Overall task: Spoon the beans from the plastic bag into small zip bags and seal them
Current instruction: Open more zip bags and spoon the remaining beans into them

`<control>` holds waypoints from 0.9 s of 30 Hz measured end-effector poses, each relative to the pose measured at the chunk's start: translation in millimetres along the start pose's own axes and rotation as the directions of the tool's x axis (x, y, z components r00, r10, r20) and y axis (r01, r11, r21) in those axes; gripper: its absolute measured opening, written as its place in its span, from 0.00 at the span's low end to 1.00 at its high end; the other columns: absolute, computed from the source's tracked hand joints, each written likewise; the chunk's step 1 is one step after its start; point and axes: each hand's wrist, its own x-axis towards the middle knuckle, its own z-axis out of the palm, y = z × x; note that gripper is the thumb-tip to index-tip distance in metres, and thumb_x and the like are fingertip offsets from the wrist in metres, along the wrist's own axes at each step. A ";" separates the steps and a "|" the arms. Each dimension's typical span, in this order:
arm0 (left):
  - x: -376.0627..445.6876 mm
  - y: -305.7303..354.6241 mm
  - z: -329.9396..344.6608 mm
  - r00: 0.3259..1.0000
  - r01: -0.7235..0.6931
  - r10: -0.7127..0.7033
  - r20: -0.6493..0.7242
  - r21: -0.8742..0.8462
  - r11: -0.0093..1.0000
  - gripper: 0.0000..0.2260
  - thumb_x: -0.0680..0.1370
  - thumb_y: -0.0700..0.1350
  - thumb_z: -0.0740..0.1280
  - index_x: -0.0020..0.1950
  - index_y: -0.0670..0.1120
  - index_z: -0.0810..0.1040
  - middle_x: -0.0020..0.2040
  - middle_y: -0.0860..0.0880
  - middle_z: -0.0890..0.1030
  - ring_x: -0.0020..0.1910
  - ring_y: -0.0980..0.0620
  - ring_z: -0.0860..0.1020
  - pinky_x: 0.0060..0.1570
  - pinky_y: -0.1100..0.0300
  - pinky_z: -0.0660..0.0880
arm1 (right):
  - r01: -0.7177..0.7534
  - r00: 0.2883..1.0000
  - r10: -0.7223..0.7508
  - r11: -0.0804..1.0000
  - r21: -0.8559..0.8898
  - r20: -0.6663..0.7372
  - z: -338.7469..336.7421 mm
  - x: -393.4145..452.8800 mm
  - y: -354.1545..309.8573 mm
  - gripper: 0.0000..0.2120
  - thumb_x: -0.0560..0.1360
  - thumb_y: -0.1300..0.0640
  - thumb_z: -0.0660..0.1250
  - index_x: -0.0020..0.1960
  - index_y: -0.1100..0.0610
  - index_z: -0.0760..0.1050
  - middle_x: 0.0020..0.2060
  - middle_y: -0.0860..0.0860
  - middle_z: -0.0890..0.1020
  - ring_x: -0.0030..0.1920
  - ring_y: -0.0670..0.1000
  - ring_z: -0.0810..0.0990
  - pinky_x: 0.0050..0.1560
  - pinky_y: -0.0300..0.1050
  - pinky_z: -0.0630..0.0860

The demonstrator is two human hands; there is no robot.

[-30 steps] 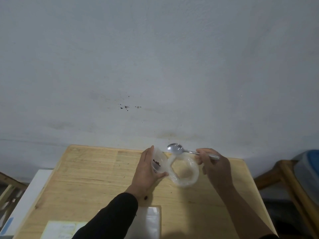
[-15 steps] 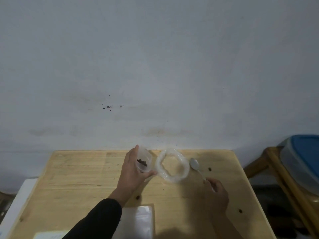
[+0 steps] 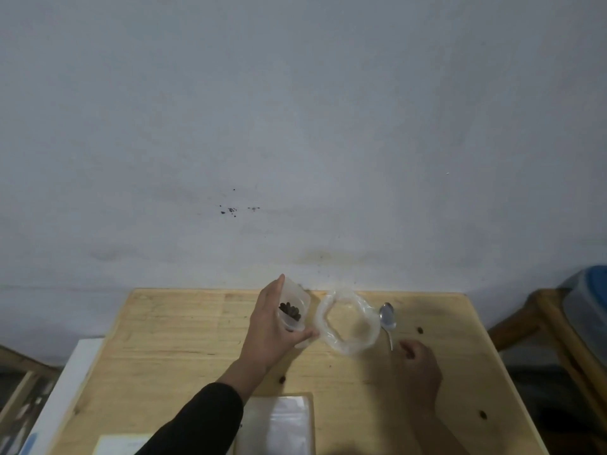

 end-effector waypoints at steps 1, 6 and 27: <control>-0.3 1.8 -2.1 1.000 -0.009 0.009 0.006 -0.008 1.000 0.51 0.60 0.56 0.79 0.76 0.49 0.55 0.71 0.52 0.63 0.68 0.61 0.60 0.68 0.63 0.61 | 0.044 0.998 -0.046 0.998 0.051 0.037 -2.8 -1.3 -13.5 0.11 0.70 0.53 0.64 0.44 0.60 0.79 0.37 0.52 0.78 0.40 0.54 0.76 0.40 0.41 0.67; -3.3 9.7 -11.6 0.995 -0.095 0.094 0.038 0.005 0.995 0.52 0.59 0.57 0.79 0.76 0.51 0.53 0.71 0.53 0.63 0.67 0.62 0.60 0.66 0.68 0.59 | 0.288 0.886 -0.355 0.925 0.248 0.298 -15.0 -14.2 -96.7 0.02 0.73 0.59 0.68 0.45 0.53 0.79 0.34 0.44 0.81 0.36 0.41 0.79 0.37 0.26 0.71; -36.6 32.9 -65.0 0.963 -0.169 0.132 -0.234 -0.149 0.974 0.16 0.68 0.46 0.76 0.52 0.57 0.77 0.48 0.60 0.79 0.50 0.65 0.76 0.50 0.76 0.68 | 0.607 0.628 -0.576 0.783 0.134 0.524 -27.4 -51.9 -186.2 0.07 0.73 0.61 0.68 0.46 0.54 0.84 0.37 0.45 0.83 0.35 0.33 0.76 0.40 0.24 0.69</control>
